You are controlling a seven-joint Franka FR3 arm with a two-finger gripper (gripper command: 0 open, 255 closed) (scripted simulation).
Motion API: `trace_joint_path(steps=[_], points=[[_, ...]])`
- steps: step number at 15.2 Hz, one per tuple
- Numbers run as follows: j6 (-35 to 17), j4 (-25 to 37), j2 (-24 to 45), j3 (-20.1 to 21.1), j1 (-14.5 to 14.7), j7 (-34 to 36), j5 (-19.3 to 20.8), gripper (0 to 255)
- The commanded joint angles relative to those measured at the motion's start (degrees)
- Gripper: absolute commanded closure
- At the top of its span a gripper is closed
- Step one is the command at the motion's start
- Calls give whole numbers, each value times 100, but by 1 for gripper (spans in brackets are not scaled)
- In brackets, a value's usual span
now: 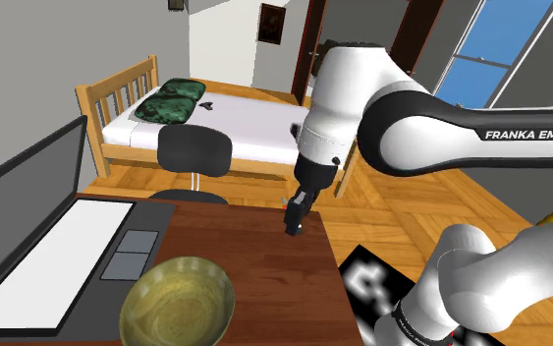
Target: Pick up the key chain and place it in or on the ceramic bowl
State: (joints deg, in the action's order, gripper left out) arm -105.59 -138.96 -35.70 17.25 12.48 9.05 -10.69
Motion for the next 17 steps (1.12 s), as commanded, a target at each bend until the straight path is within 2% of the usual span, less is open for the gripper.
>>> trace_joint_path(steps=[1,6,10,14,17], points=[[-57,246,271,263,55,300,-74,255],[-167,981,1048,866,95,1006,-69,255],[-212,1674,1762,1356,85,1622,109,255],[-193,2472,2588,1835,99,2311,486,255],[-110,3153,3302,2158,186,2881,920,255]])
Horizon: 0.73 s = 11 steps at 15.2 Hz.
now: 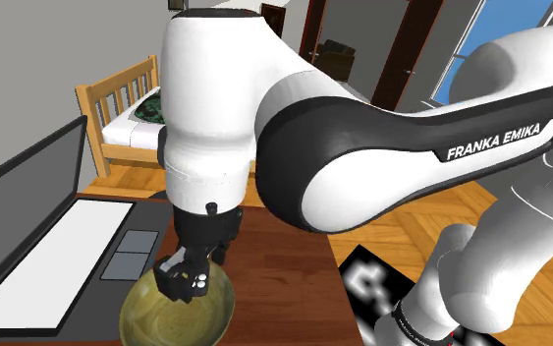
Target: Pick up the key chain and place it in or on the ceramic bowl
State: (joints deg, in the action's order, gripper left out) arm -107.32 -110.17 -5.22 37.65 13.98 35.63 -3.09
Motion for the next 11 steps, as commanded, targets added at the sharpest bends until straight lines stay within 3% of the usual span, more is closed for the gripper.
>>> trace_joint_path(steps=[1,2,11], points=[[108,521,511,209,93,419,331,255],[176,820,819,301,180,646,544,255],[-498,226,924,277,212,707,626,255]])
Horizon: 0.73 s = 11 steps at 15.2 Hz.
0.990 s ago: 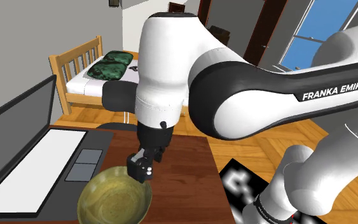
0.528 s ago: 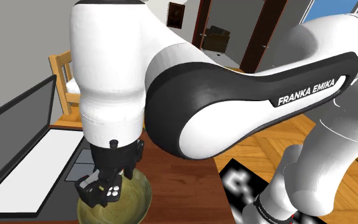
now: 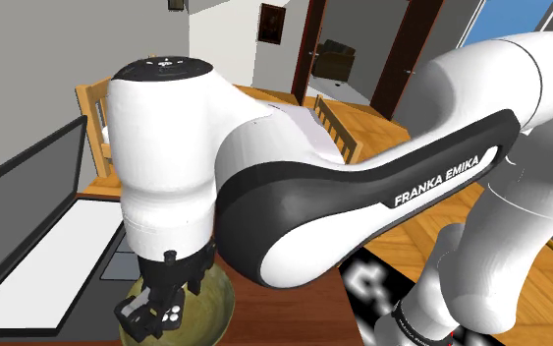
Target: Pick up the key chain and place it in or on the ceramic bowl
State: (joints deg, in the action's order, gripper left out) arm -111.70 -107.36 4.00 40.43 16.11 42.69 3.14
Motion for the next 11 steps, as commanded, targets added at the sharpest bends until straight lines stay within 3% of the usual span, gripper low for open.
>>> trace_joint_path(steps=[1,7,11], points=[[-133,-114,22,-2,2,13,19,255],[-565,-437,169,-9,24,97,138,255],[-565,-437,169,-9,24,97,138,255]])
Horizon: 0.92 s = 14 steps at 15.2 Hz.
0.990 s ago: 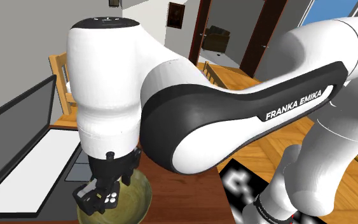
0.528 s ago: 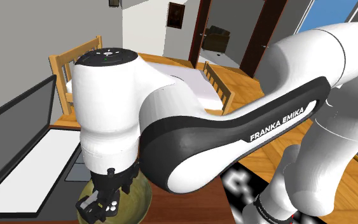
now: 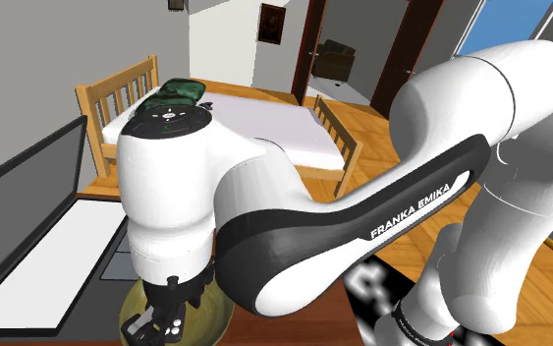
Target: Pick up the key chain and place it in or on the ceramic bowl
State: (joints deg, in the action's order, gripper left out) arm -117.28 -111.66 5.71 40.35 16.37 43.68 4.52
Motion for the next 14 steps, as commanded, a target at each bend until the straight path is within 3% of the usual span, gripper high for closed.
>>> trace_joint_path(steps=[1,4,5,10,14], points=[[-7,-7,-1,-1,-1,-2,-1,255],[-6,-6,-1,-1,-1,-2,0,255],[-6,-6,-1,-1,-1,-2,0,0],[-6,-6,-1,-1,-1,-2,0,0],[679,503,-238,10,-39,-132,-187,0]])
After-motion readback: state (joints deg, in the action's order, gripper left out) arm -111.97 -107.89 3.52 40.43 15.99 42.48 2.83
